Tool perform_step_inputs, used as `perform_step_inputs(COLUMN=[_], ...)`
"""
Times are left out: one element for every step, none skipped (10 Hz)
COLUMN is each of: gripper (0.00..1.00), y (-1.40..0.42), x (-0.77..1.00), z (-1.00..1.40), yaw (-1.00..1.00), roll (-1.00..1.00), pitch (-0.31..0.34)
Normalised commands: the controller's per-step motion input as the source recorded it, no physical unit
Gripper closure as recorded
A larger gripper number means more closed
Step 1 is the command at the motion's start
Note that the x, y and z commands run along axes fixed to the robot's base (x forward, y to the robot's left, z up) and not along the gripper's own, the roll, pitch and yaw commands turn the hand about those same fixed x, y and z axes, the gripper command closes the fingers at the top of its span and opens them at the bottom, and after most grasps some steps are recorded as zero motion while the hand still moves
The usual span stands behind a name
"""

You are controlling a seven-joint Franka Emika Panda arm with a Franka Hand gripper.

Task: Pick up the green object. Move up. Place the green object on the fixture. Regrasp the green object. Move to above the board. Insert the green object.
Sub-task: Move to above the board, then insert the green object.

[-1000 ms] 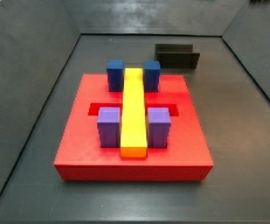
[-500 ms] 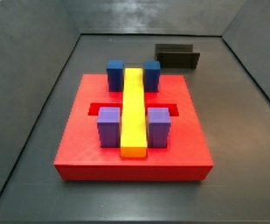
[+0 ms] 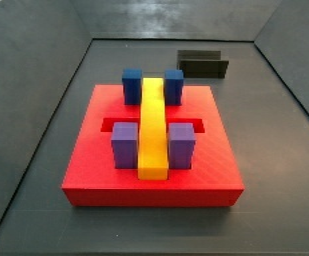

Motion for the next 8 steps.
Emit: perform_step_inputs(gripper=[1.00, 1.00, 1.00, 1.00, 1.00, 1.00, 1.00, 1.00], y=[-0.20, -0.04, -0.04, 0.00, 0.01, 0.02, 0.01, 0.00], x=[-0.24, -0.08, -0.08, -0.08, -0.07, -0.06, -0.04, 0.00], z=[0.03, 0.01, 0.03, 0.00, 0.00, 0.01, 0.00, -0.02], yaw=[0.09, 0.06, 0.06, 0.03, 0.02, 0.01, 0.00, 0.00], roll=[-1.00, -1.00, -1.00, -0.78, -0.64, -0.39, -0.26, 0.00], pitch=[-0.106, -0.089, -0.105, -0.123, -0.115, -0.082, -0.060, 0.000])
